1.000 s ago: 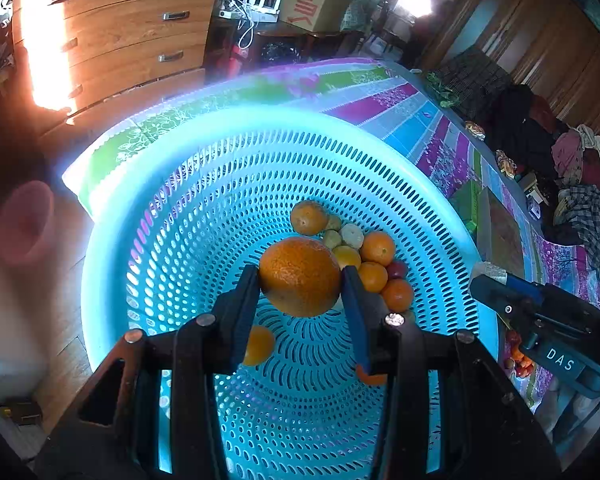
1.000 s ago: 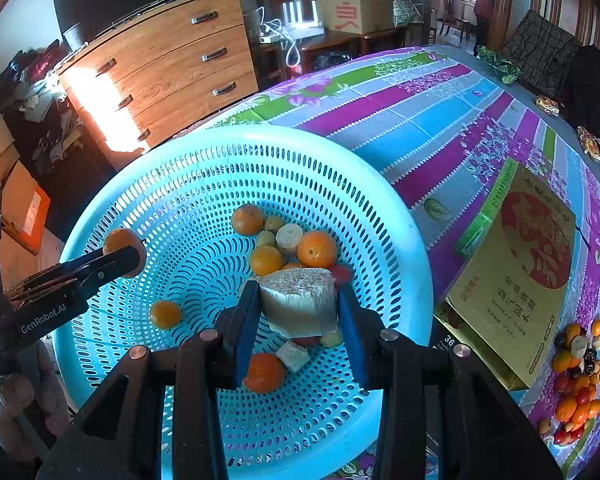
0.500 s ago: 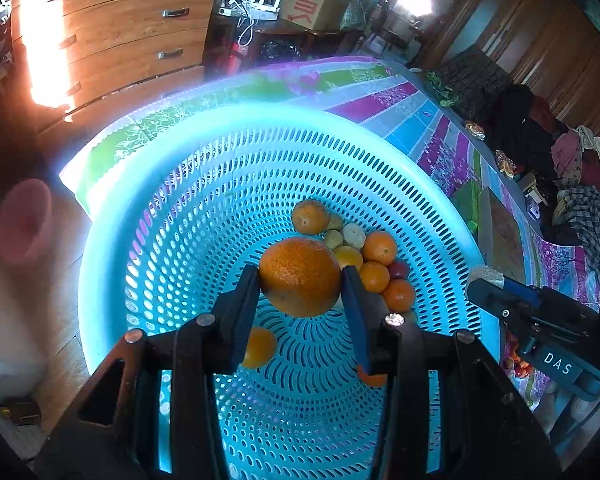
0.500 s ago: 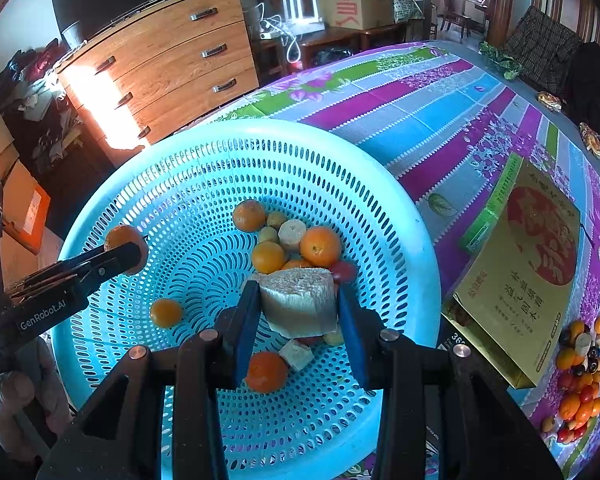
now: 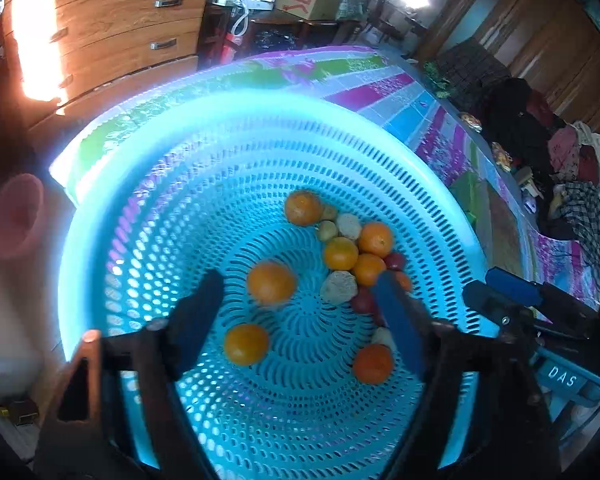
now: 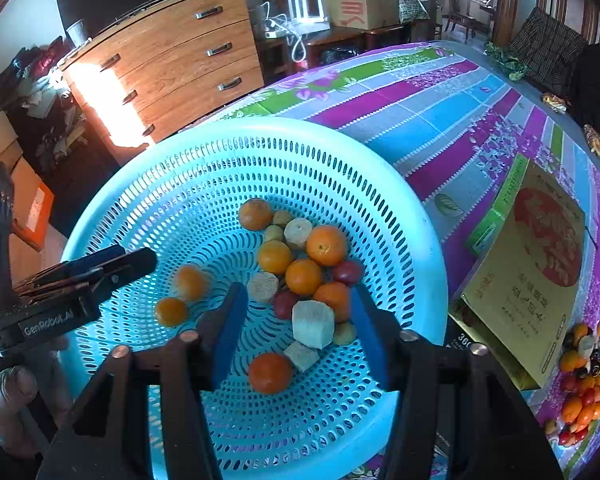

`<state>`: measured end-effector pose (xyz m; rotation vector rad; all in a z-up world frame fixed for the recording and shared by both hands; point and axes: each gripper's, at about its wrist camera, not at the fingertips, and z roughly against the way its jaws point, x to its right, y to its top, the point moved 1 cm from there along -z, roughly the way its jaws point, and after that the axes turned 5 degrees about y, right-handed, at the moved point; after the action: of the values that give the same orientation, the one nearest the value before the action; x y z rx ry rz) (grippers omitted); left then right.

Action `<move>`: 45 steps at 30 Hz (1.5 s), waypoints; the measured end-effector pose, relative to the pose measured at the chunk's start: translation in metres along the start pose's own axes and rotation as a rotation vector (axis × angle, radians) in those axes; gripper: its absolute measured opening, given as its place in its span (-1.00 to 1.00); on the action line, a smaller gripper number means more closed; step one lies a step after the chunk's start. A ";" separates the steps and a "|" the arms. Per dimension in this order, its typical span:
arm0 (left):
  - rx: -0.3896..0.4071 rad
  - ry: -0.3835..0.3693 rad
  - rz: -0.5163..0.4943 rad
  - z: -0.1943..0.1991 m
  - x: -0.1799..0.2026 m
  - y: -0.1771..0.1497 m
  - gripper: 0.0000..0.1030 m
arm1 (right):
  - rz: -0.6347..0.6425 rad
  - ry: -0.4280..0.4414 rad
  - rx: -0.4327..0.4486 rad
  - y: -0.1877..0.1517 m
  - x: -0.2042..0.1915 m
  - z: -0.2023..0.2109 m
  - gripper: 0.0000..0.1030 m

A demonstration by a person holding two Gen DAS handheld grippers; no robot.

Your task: Organize fruits

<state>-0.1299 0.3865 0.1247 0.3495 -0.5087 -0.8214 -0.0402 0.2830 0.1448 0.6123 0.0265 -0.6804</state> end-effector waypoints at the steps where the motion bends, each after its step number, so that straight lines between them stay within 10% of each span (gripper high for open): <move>1: -0.007 -0.006 -0.007 -0.001 0.002 0.001 0.81 | 0.002 0.009 0.011 -0.001 0.000 0.003 0.40; 9: 0.194 0.036 -0.119 0.048 0.041 0.006 1.00 | 0.021 -0.055 0.352 -0.034 0.017 0.101 0.49; 15: 0.399 -0.198 -0.484 0.110 0.170 -0.042 1.00 | -0.076 -0.342 0.629 -0.145 0.094 0.202 0.98; 21: 0.209 -0.491 -0.772 0.059 0.289 -0.142 1.00 | -0.347 -0.651 0.405 -0.299 0.248 0.222 1.00; 29: 0.051 -0.368 -0.801 -0.077 0.321 -0.193 1.00 | -0.756 -0.738 0.191 -0.467 0.433 0.242 0.99; 45: 0.125 -0.354 -0.808 -0.109 0.304 -0.201 1.00 | -0.739 -0.683 0.169 -0.502 0.461 0.222 1.00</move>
<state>-0.0159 0.0370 0.0265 0.5412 -0.7642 -1.6561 -0.0163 -0.4109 -0.0342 0.4968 -0.4640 -1.5961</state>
